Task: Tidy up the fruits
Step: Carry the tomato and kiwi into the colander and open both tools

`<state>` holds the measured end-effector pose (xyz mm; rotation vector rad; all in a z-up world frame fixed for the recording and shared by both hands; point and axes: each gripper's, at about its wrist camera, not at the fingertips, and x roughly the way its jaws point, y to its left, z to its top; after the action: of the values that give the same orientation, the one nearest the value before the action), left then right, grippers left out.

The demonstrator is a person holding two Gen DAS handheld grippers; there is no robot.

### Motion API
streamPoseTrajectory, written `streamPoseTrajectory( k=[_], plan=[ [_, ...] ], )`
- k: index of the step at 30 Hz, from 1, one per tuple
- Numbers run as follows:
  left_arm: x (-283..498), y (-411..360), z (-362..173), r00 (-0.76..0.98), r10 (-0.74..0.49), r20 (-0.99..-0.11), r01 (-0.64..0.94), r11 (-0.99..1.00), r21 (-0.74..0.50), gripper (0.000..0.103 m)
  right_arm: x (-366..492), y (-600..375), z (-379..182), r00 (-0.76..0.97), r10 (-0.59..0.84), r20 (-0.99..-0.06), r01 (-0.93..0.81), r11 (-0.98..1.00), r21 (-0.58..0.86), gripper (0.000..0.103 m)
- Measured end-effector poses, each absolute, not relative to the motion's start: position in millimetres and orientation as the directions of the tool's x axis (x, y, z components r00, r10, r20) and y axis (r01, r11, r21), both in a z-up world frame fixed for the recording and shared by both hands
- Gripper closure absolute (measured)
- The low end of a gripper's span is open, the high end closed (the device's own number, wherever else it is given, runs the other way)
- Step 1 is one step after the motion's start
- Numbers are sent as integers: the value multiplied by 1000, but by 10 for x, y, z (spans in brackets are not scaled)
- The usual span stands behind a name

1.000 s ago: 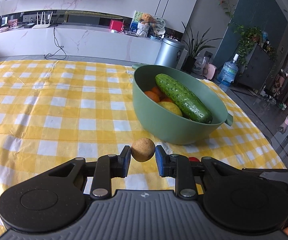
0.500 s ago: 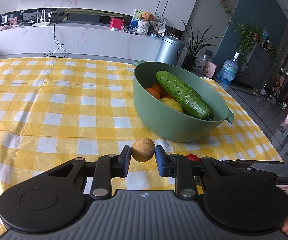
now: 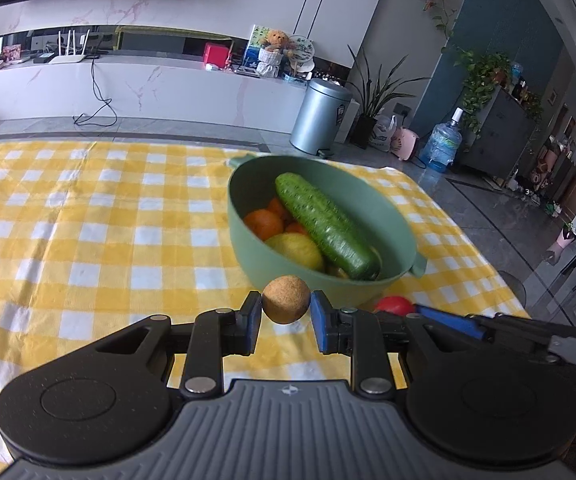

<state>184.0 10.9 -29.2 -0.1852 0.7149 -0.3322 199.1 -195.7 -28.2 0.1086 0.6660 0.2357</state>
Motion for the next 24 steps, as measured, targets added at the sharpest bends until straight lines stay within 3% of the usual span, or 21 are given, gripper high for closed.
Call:
streamPoseTrajectory(
  k=[9, 17, 24],
  plan=[
    [2289, -57, -36, 691, -349, -632, 264, 937, -229, 74, 2297, -2012, 163, 802, 263, -536, -252, 963, 96, 75],
    [2663, -77, -136, 634, -336, -696, 284, 939, -194, 74, 2722, -1886, 154, 789, 248, -563, -329, 943, -46, 75],
    [2833, -131, -226, 622, -323, -713, 282, 942, -181, 74, 3131, -2006, 75, 768, 205, -607, -280, 959, -31, 75]
  ],
)
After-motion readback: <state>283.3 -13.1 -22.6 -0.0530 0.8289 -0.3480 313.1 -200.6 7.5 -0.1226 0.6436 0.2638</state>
